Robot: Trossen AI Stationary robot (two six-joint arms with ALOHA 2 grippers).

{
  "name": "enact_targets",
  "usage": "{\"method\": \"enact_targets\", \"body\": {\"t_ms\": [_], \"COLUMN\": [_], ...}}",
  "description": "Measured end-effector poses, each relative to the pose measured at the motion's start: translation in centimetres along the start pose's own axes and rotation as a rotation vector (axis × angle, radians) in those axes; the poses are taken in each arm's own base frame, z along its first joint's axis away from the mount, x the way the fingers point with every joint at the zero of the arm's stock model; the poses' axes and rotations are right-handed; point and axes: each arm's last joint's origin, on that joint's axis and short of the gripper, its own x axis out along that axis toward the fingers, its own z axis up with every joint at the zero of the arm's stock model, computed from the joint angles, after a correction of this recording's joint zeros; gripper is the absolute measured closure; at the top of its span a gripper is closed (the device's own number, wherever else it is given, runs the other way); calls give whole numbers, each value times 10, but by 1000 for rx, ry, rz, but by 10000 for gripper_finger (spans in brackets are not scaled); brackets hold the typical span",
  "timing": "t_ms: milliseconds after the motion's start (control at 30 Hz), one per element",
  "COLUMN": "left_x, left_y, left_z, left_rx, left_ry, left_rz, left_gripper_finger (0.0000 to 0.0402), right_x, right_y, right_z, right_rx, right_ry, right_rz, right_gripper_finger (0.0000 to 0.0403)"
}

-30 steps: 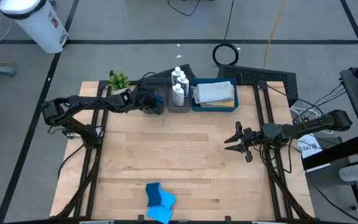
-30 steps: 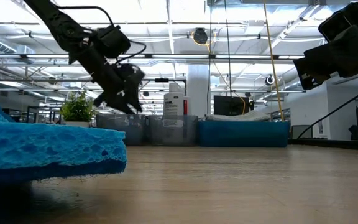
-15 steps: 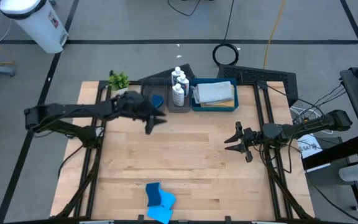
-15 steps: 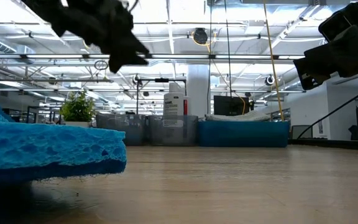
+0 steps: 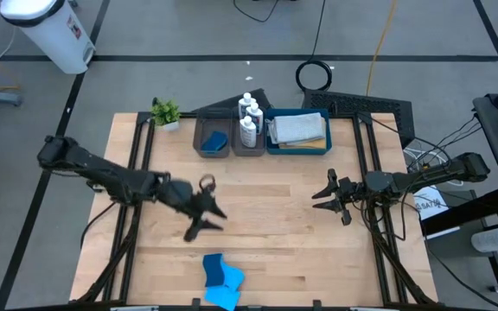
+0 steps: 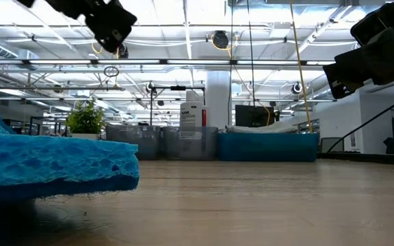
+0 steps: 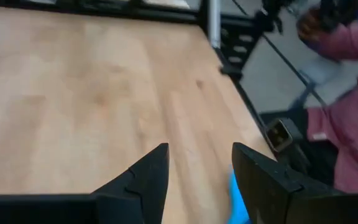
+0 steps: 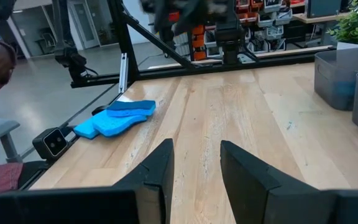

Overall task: Pick & Place Kitchen Items
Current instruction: Move the sponges to the middle of the table

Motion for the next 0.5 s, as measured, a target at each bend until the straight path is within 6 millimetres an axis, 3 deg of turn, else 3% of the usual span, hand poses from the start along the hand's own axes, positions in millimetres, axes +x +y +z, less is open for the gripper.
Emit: {"method": "enact_targets", "body": {"t_ms": [333, 500], "left_x": [74, 98], "left_y": [-78, -92], "left_z": [-54, -92], "left_rx": [183, 184], "left_ry": [9, 108], "left_rz": [-254, -284], "left_gripper_finger": [220, 220], "right_x": [0, 0], "right_y": [0, 0], "right_z": [1, 1], "right_rx": [0, 0], "right_ry": [-10, -15], "right_rz": [1, 2], "right_gripper_finger": [303, 303]}}
